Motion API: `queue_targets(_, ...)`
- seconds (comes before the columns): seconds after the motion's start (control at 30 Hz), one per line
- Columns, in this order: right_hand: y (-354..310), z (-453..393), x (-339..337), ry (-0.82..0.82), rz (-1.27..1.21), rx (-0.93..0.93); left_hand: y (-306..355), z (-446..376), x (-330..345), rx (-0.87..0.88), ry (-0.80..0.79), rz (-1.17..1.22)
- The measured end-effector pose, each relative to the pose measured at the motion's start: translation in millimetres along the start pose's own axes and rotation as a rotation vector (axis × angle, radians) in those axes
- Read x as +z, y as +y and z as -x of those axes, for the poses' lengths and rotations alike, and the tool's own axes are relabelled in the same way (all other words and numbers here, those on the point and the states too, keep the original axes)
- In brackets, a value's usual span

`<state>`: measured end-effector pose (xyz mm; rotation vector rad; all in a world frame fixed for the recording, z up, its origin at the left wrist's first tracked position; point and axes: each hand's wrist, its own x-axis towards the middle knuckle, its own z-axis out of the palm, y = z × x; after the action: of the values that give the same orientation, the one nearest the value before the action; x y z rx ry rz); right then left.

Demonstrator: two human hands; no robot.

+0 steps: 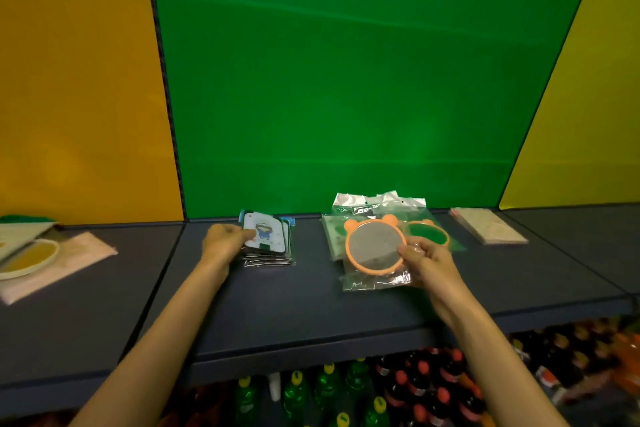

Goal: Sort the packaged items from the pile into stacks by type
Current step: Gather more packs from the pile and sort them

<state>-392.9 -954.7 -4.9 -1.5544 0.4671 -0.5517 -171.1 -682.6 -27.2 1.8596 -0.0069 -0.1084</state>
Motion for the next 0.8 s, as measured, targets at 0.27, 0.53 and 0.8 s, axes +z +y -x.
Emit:
queue_targets(0.27,-3.1,-52.1,-34.2,0.046,0.031,-0.008,1.9,3.8,14.2,0.283,0.233,-0.852)
queue_targets(0.53,2.7,-113.4,-82.9,0.133,0.036,0.059,50.6,42.2,79.3,0.721,-0.081,-0.996)
queue_targets(0.8,9.0,-154.3,-111.6,0.107,0.156,0.035,71.1,60.1,156.4,0.696,-0.201,-0.943)
